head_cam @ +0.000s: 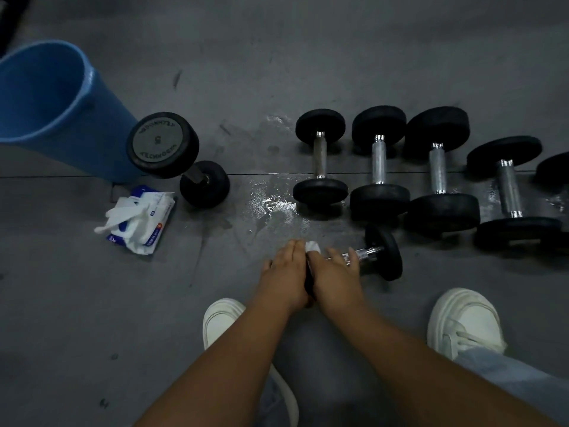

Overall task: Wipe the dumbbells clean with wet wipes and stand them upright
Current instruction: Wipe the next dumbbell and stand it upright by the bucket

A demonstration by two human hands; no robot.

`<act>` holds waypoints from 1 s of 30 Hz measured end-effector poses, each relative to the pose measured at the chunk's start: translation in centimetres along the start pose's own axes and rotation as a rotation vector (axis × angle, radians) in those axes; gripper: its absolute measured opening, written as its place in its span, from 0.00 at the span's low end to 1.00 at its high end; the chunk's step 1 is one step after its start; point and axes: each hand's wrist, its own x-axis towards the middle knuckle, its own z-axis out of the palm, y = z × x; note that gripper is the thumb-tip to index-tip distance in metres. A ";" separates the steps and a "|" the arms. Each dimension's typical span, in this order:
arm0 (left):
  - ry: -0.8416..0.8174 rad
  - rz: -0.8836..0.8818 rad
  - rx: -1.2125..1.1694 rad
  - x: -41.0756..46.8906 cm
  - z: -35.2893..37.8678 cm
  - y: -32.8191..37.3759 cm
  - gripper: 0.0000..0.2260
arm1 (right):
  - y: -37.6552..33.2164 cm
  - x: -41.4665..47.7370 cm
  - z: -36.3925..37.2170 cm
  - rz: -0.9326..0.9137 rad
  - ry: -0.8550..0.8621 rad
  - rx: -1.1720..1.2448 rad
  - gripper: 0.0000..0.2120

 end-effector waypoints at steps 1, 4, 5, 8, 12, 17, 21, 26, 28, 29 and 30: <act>-0.004 -0.003 -0.010 0.1 0.0 0.0 0.50 | -0.1 -1.1 0.2 0.018 0.068 0.037 0.15; -0.012 -0.010 -0.001 0.8 -0.4 -0.3 0.53 | -0.2 -6.2 1.6 0.165 0.235 0.270 0.14; -0.023 -0.007 0.013 0.8 -0.5 -0.3 0.54 | -0.2 -6.8 2.2 0.291 0.235 0.443 0.13; -0.004 -0.009 0.001 0.4 -0.2 -0.2 0.53 | -1.0 -2.8 2.1 0.797 0.104 1.367 0.09; 0.004 -0.007 -0.016 0.4 -0.2 -0.1 0.50 | -2.5 -1.3 1.8 1.032 -0.008 1.802 0.13; 0.005 -0.011 -0.008 0.4 -0.1 -0.1 0.50 | -2.4 -0.8 0.4 1.095 -0.027 1.939 0.12; 0.005 -0.007 -0.008 0.4 -0.4 0.0 0.50 | -2.6 -1.7 0.7 1.083 -0.025 1.912 0.12; 0.000 -0.015 -0.005 0.5 -0.3 0.0 0.50 | -2.4 -0.8 0.1 1.080 -0.068 1.845 0.12; -0.009 -0.011 0.007 0.7 -0.3 -0.1 0.51 | -2.2 -1.6 0.4 0.999 -0.069 1.727 0.11; -0.017 -0.011 0.011 0.8 -0.4 -0.2 0.52 | -2.0 -2.4 0.5 0.920 -0.037 1.662 0.10; -0.024 -0.014 0.011 1.0 -0.5 -0.3 0.53 | -1.9 -3.1 0.2 0.822 0.014 1.600 0.10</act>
